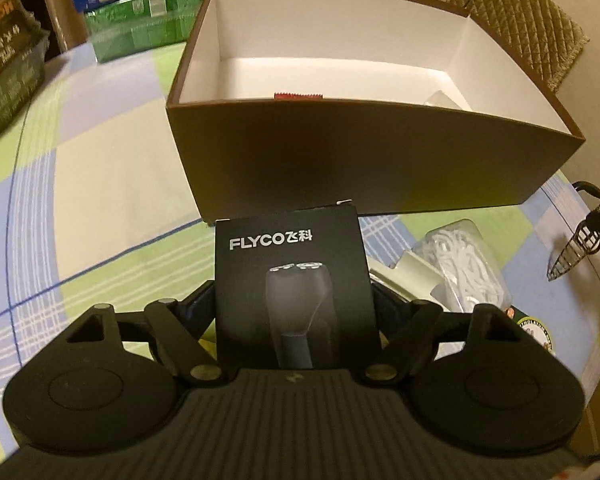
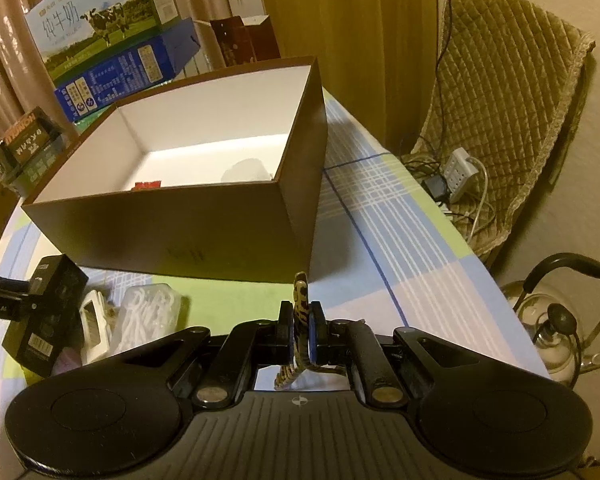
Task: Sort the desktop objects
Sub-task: 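Put the FLYCO box into the box with left tool while right adds the wire holder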
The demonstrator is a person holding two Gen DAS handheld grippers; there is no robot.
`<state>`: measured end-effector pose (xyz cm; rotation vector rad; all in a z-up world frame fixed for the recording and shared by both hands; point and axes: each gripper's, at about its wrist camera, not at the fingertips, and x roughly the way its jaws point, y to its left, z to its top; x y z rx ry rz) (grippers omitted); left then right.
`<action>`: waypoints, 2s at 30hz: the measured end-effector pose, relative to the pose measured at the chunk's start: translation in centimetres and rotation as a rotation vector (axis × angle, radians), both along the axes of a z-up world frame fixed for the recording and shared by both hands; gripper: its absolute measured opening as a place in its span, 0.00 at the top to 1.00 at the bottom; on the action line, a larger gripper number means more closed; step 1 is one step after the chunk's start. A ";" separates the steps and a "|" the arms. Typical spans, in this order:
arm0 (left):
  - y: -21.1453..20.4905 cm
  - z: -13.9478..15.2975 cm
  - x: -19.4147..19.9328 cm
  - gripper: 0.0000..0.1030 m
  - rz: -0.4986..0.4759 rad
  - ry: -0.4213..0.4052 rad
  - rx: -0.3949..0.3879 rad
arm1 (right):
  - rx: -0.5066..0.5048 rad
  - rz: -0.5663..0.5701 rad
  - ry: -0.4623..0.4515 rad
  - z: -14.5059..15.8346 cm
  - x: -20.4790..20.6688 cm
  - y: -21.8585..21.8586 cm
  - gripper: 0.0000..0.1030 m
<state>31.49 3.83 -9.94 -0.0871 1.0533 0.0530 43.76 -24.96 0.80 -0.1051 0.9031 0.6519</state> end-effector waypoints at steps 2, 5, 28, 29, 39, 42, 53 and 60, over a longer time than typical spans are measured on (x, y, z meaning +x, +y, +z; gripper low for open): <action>-0.1 0.5 -0.4 0.26 -0.003 -0.012 0.007 | 0.007 0.002 -0.003 0.3 -0.1 -0.1 0.97; -0.1 1.5 -0.9 0.26 0.000 -0.032 0.009 | 0.025 0.007 -0.005 0.7 -0.2 -0.3 0.97; -0.4 9.2 -2.5 0.26 0.007 -0.206 0.037 | 0.143 0.191 -0.096 7.7 -0.7 1.7 0.97; -0.4 9.6 -2.3 0.26 0.006 -0.214 0.038 | 0.148 0.202 -0.107 8.2 -0.7 1.8 0.97; -0.6 12.7 0.9 0.26 -0.026 -0.290 0.061 | 0.229 0.262 -0.166 11.5 1.6 4.2 0.97; -0.6 13.3 2.7 0.26 -0.025 -0.305 0.052 | 0.242 0.261 -0.184 12.0 2.7 5.1 0.97; -1.2 12.2 10.9 0.26 -0.043 -0.260 0.067 | 0.224 0.255 -0.169 9.9 8.3 10.6 0.97; -1.3 9.9 16.0 0.26 -0.036 -0.197 0.078 | 0.189 0.237 -0.159 8.1 11.6 13.0 0.97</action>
